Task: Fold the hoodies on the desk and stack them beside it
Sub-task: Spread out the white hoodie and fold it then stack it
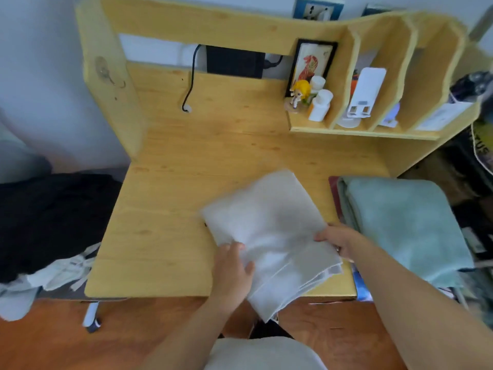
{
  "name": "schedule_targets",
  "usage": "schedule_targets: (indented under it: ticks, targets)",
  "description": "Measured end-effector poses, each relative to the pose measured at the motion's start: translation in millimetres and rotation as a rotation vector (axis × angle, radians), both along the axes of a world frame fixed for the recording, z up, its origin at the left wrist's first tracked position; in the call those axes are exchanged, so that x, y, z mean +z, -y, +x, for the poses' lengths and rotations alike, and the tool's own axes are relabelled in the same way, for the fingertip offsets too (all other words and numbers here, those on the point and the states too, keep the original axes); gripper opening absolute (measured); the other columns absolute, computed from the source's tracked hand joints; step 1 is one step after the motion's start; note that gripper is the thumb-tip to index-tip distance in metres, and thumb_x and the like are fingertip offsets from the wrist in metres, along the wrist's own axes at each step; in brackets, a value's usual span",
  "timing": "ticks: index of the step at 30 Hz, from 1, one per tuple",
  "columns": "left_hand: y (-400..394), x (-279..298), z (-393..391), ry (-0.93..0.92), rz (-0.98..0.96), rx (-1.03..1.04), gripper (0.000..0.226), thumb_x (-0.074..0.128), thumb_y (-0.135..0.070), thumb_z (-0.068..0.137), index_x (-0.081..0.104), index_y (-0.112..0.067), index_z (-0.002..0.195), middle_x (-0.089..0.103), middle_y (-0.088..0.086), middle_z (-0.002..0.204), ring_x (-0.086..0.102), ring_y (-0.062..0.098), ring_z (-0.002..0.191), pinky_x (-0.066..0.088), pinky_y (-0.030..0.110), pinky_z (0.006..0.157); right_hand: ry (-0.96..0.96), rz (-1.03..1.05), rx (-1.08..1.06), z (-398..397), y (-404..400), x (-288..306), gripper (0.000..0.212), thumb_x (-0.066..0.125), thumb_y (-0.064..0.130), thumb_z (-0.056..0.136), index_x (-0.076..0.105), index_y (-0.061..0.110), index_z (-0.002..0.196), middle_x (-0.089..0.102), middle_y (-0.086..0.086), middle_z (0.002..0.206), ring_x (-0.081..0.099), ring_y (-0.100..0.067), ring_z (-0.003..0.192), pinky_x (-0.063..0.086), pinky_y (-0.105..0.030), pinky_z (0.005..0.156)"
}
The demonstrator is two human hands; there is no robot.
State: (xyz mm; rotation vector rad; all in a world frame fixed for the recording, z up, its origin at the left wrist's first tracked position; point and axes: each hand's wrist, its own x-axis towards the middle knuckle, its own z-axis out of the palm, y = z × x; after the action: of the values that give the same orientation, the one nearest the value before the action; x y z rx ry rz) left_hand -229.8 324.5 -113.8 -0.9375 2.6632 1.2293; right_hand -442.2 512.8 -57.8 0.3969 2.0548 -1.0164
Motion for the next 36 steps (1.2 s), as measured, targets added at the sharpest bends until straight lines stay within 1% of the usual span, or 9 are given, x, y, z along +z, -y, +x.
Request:
schedule_targets:
  ticks: [3,6,10,15,18,22,26,31,36]
  targets:
    - [-2,0,13,0.16,0.049,0.113,0.064,0.067,-0.025,0.088,0.036,-0.029,0.144,0.036,0.008,0.138,0.039,0.03,0.125,0.04,0.039,0.102,0.105,0.052,-0.18,68,-31,-35,0.014,0.068,-0.002,0.087,0.066,-0.003,0.101,0.07,-0.019,0.08,0.069,-0.027,0.061,0.06,-0.036,0.057]
    - [15,-15,26,0.199,0.289,0.26,0.084,0.069,-0.029,0.084,0.022,-0.02,0.153,0.04,0.011,0.139,0.044,0.029,0.117,0.043,0.035,0.091,0.06,0.027,-0.317,127,-54,-73,0.046,0.081,0.015,0.062,0.066,0.002,0.103,0.074,-0.019,0.091,0.073,-0.035,0.082,0.062,-0.054,0.075]
    - [3,-4,27,0.169,0.615,0.392,0.074,0.078,-0.049,0.071,0.057,-0.009,0.13,0.069,0.008,0.116,0.067,0.024,0.097,0.055,0.036,0.089,0.109,-0.117,-0.536,169,-46,-61,0.033,0.073,0.006,0.08,0.065,-0.002,0.111,0.073,-0.023,0.098,0.071,-0.039,0.093,0.06,-0.052,0.081]
    - [23,59,27,0.364,1.205,0.375,0.048,0.081,-0.031,0.079,0.069,-0.006,0.118,0.075,0.021,0.104,0.071,0.039,0.096,0.055,0.057,0.092,-0.005,-0.369,-0.635,184,-35,9,0.038,0.068,0.008,0.083,0.063,0.009,0.12,0.074,-0.023,0.103,0.071,-0.043,0.094,0.06,-0.054,0.077]
    - [31,102,28,0.2,1.36,0.374,0.055,0.07,-0.032,0.08,0.067,-0.006,0.128,0.071,0.024,0.107,0.07,0.039,0.09,0.054,0.05,0.083,-0.032,-0.534,-0.61,182,-44,68,0.031,0.061,0.01,0.09,0.066,0.017,0.119,0.074,-0.02,0.104,0.071,-0.037,0.089,0.057,-0.053,0.079]
    - [8,158,29,-0.015,1.509,0.291,0.035,0.057,-0.03,0.083,0.083,-0.008,0.093,0.074,0.02,0.091,0.073,0.035,0.07,0.06,0.042,0.06,-0.059,-0.732,-0.543,166,-66,134,0.05,0.069,0.017,0.076,0.065,0.014,0.126,0.07,-0.025,0.112,0.069,-0.041,0.093,0.056,-0.057,0.08]
    - [-38,216,-1,-0.178,1.428,0.174,0.031,0.06,-0.03,0.078,0.083,-0.011,0.084,0.073,0.016,0.089,0.072,0.032,0.069,0.06,0.037,0.056,-0.208,-0.82,-0.446,128,-108,200,0.04,0.056,0.015,0.084,0.065,0.007,0.122,0.074,-0.019,0.096,0.073,-0.033,0.077,0.059,-0.043,0.058]
    - [-123,287,-82,-0.405,1.329,-0.023,0.037,0.063,-0.031,0.073,0.077,-0.014,0.102,0.073,0.011,0.095,0.07,0.028,0.074,0.057,0.034,0.055,-0.492,-0.911,-0.3,46,-197,270,0.043,0.05,0.015,0.086,0.063,0.012,0.127,0.075,-0.013,0.106,0.074,-0.03,0.086,0.061,-0.042,0.064]
    - [-230,267,-144,-0.36,1.276,0.123,0.018,0.065,-0.027,0.081,0.081,-0.022,0.074,0.073,0.007,0.084,0.07,0.025,0.07,0.054,0.038,0.069,-0.542,-0.749,-0.236,-58,-294,238,0.036,0.057,0.016,0.094,0.064,0.02,0.129,0.075,-0.009,0.111,0.073,-0.03,0.095,0.06,-0.047,0.079]
